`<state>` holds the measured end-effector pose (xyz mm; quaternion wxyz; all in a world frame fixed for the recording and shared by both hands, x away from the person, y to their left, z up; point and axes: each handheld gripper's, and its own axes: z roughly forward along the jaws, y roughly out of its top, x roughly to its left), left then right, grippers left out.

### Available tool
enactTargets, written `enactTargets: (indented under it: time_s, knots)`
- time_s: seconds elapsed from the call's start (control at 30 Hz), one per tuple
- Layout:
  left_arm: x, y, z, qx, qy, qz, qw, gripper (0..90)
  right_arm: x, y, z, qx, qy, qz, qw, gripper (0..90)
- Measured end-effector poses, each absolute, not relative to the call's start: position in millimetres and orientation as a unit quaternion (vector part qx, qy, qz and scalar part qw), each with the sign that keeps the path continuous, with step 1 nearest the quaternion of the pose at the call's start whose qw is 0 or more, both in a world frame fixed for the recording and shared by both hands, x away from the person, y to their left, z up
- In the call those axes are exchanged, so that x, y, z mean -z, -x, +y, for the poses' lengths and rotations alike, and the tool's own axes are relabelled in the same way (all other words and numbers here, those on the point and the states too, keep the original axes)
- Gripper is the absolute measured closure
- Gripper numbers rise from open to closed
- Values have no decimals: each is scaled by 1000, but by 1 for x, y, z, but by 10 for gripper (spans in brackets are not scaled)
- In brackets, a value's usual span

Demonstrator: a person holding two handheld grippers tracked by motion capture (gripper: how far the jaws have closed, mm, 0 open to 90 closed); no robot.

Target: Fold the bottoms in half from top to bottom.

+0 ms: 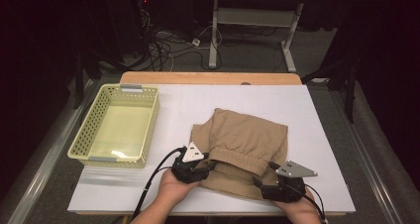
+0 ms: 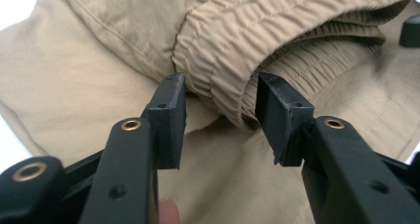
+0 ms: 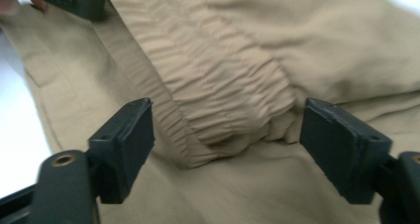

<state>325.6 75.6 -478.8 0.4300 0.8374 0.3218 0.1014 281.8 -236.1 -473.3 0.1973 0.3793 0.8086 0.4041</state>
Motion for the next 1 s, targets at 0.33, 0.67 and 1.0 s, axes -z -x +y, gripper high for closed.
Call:
enactTargets:
  time_s: [0.33,0.67,1.0]
  knots:
    - [483,-330,75,-81,-841,343,410,578,482,-290,-232,-371,-386,824,186,259]
    - [484,-327,77,-80,-845,340,404,676,482,-290,-230,-368,-376,831,182,413]
    - [476,-321,81,-87,-841,325,423,718,481,-288,-231,-376,-365,833,178,428]
